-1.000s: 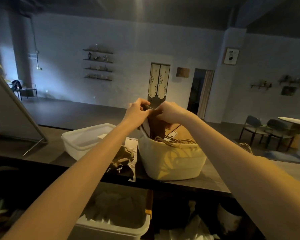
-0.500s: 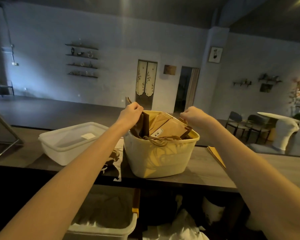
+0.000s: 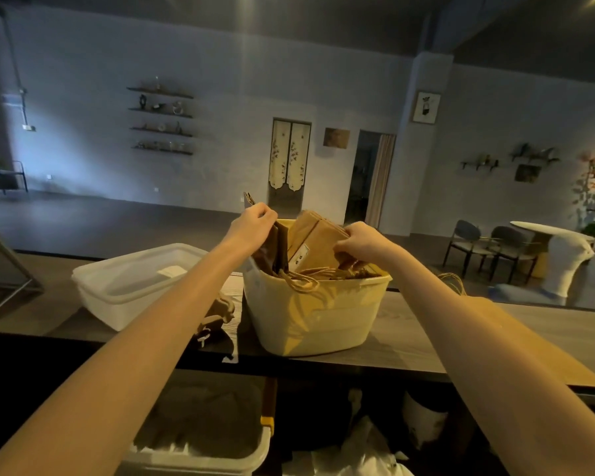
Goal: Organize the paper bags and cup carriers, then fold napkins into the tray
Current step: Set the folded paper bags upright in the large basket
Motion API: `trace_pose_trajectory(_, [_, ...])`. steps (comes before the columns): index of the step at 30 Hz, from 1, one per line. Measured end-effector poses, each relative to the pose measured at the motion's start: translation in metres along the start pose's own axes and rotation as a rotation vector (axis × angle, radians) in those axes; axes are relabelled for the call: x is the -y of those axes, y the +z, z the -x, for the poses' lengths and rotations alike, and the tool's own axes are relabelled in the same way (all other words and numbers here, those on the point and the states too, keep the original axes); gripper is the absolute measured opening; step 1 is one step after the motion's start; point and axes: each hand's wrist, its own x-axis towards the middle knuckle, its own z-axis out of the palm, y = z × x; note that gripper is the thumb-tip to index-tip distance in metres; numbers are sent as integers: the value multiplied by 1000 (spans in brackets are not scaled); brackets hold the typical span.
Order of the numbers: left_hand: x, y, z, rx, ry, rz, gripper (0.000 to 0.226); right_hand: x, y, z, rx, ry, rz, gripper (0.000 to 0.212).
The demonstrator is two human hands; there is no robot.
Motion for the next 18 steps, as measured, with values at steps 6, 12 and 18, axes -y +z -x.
trace_pose_trajectory(6, [6,-19,6,-36,-65,69,29,55,12,11,-316,-429,389,23])
trace_pose_trajectory(12, [7,-29,11,-49,-206,73,45,90,34,24,142,-220,340,36])
trace_pose_trajectory(18, [-15,-30,17,126,-392,95,32,78,32,36,51,-376,391,28])
